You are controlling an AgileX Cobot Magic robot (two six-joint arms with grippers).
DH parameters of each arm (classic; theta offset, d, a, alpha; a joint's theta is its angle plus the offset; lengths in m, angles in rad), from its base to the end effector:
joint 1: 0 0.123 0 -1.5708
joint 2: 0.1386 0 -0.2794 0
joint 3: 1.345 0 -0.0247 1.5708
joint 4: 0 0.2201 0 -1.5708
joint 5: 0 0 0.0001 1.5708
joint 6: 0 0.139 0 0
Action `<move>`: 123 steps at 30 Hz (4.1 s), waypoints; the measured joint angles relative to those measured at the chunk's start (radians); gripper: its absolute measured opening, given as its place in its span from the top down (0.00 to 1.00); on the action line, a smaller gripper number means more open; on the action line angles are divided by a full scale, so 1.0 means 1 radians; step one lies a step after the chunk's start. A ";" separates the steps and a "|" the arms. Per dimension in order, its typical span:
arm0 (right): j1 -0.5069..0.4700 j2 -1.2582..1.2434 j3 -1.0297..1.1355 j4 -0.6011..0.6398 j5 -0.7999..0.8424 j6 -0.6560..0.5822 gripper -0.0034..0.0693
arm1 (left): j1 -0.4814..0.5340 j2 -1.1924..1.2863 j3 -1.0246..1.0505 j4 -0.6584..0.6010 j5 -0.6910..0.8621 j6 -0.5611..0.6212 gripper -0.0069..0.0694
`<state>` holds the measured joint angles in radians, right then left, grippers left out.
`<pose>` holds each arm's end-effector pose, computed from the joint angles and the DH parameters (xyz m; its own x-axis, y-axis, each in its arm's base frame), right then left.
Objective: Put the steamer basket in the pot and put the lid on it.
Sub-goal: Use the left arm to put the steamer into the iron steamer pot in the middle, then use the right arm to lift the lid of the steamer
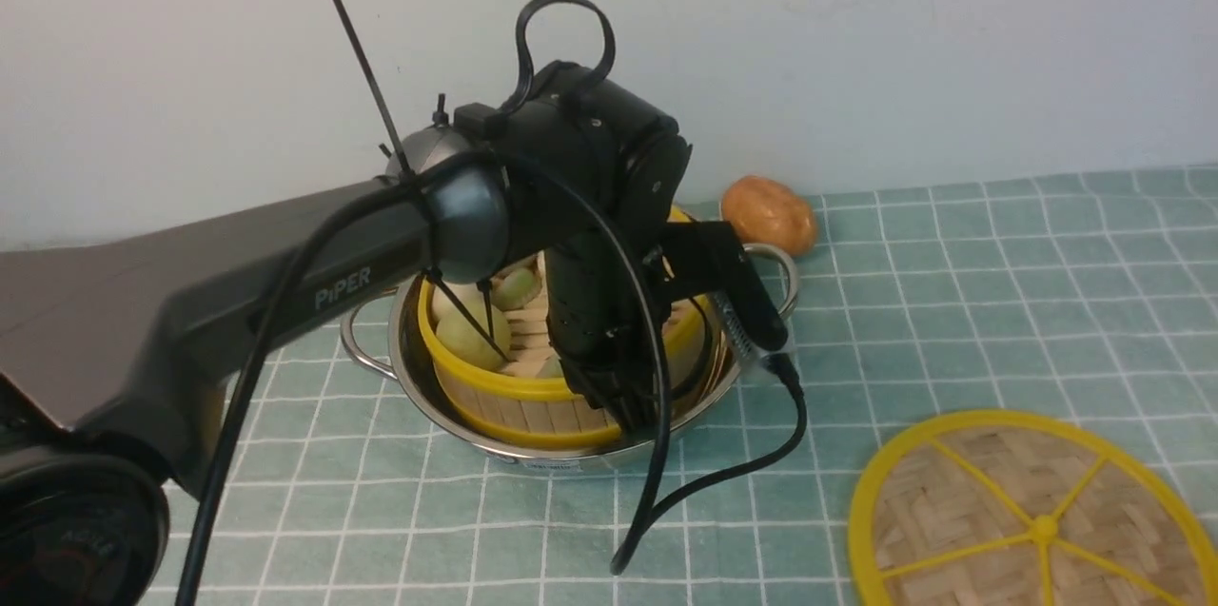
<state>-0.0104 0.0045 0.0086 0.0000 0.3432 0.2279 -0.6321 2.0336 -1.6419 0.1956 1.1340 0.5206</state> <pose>0.0751 -0.0008 0.1667 -0.2566 0.2286 -0.9391 0.0702 0.9735 0.2178 0.3327 -0.2133 0.1754 -0.3383 0.9409 -0.0155 0.9162 0.3331 0.2226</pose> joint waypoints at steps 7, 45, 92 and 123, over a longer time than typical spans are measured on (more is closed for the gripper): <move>0.000 0.000 0.000 0.000 0.000 0.001 0.62 | 0.000 -0.001 0.000 -0.025 -0.012 -0.010 0.71; 0.000 0.000 0.000 0.000 0.000 0.001 0.62 | 0.001 -0.287 -0.304 0.085 -0.220 -0.326 0.22; 0.000 0.000 0.000 0.000 0.000 0.001 0.62 | 0.708 -1.749 1.530 -0.303 -0.789 -0.266 0.22; 0.000 0.000 0.000 0.000 0.000 0.002 0.62 | 0.708 -2.032 1.650 -0.207 -0.801 -0.521 0.22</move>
<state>-0.0104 0.0042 0.0086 0.0000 0.3430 0.2300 0.0755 0.0014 0.0083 -0.0115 0.3333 0.0000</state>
